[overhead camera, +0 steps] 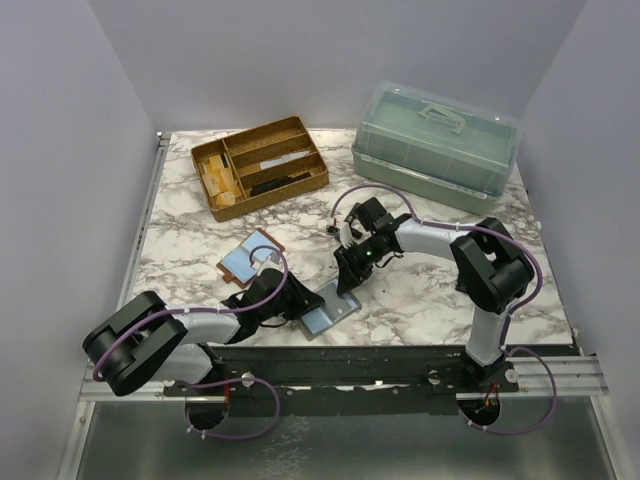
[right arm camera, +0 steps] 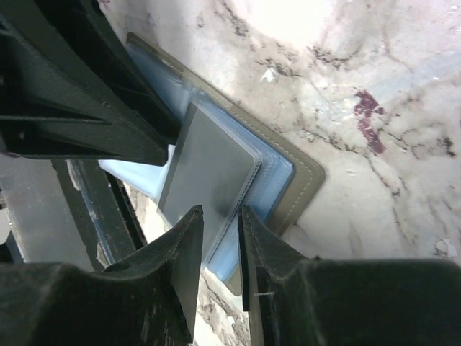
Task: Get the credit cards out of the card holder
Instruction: Remove the credit card from the card holder.
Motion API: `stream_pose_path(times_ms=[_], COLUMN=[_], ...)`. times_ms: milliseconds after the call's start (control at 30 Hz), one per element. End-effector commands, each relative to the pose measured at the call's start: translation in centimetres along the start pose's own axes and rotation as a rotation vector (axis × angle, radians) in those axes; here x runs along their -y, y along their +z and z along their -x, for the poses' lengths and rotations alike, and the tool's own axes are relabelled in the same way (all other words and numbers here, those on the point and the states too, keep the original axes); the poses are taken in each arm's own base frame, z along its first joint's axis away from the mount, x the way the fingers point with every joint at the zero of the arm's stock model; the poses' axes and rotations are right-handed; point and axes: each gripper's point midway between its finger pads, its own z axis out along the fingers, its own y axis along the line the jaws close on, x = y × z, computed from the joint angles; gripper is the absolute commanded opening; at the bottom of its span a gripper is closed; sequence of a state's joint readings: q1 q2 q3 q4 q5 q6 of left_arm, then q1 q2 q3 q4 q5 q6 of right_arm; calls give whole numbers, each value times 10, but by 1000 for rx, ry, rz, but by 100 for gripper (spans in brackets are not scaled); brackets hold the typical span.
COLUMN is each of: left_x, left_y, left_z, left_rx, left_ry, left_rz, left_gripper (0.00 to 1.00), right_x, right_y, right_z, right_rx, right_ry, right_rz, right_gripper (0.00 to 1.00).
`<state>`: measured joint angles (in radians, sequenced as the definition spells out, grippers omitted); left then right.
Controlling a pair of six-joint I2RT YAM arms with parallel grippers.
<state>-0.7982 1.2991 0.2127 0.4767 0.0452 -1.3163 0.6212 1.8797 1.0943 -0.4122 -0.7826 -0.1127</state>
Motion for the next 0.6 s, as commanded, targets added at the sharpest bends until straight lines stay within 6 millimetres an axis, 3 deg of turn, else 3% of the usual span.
stream_pose_path(times_ms=[0, 200, 433, 500, 567], left_x=[-33, -30, -20, -17, -14], left_y=[-1, -1, -4, -6, -7], left_z=[-6, -7, -6, -6, -6], left_rx=[-19, -23, -24, -24, -25], left_ry=[10, 15, 24, 28, 32], left_rz=[107, 95, 54, 38, 16], left_gripper=[31, 31, 31, 31, 32], right_x=[-19, -38, -18, -19, -18], right_y=[2, -2, 11, 14, 14], right_z=[-6, -3, -15, -17, -17], right_rx=[-16, -2, -52, -59, -62], right_ry=[7, 14, 93, 112, 124], right_rz=[121, 222, 158, 175, 177], right_gripper=[30, 25, 28, 22, 8])
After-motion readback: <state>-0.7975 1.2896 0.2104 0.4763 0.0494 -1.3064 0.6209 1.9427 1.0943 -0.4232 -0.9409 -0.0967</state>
